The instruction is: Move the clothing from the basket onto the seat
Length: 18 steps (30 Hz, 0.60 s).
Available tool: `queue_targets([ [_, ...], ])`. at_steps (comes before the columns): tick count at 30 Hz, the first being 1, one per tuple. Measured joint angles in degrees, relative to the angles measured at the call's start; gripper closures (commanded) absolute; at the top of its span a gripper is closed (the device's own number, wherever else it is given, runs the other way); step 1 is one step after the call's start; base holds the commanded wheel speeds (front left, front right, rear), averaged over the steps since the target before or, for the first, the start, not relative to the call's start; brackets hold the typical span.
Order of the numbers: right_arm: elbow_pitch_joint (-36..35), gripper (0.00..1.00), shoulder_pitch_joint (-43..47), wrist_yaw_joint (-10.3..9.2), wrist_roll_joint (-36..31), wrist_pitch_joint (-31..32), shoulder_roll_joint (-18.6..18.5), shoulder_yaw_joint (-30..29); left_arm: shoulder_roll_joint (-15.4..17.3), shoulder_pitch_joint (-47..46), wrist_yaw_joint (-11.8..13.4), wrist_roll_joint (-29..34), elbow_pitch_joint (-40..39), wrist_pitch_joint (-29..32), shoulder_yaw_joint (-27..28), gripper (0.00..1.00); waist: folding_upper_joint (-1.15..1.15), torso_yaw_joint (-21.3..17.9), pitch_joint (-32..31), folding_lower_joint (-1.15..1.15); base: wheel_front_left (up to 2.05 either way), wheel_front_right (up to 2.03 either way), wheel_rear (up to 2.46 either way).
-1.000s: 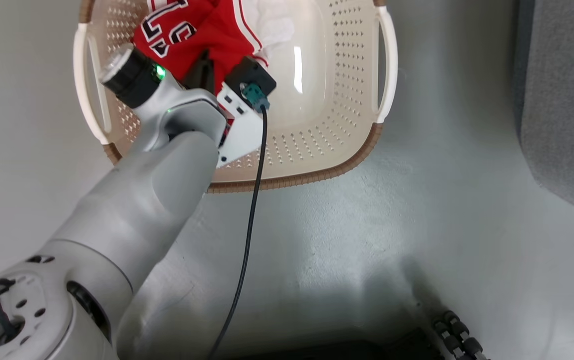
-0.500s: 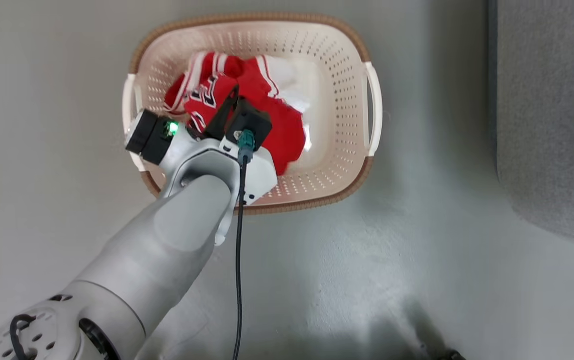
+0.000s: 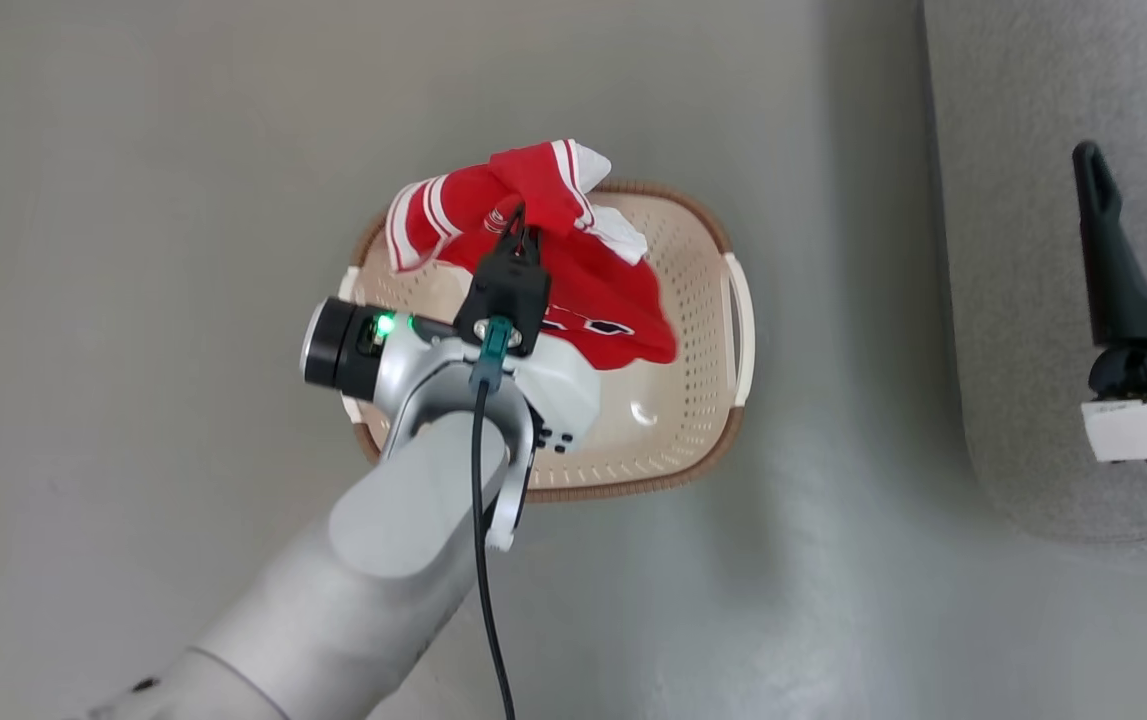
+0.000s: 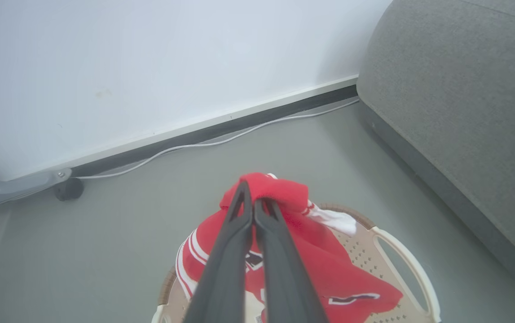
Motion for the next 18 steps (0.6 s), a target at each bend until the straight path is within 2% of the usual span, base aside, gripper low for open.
queue_targets([
  [6,3.05,0.0,2.22,0.0,-1.32,0.0,1.77,0.16,0.09,6.42,-1.59,6.35,-5.97,0.0,7.02,1.0,0.0,0.67,-5.97,0.0,0.0,0.0,0.0],
  [18,11.16,0.0,7.72,0.0,-5.78,0.01,7.34,0.16,0.45,16.96,-8.56,14.74,-15.03,-0.01,18.42,1.0,0.0,1.18,-17.94,0.0,0.0,0.0,0.0],
])
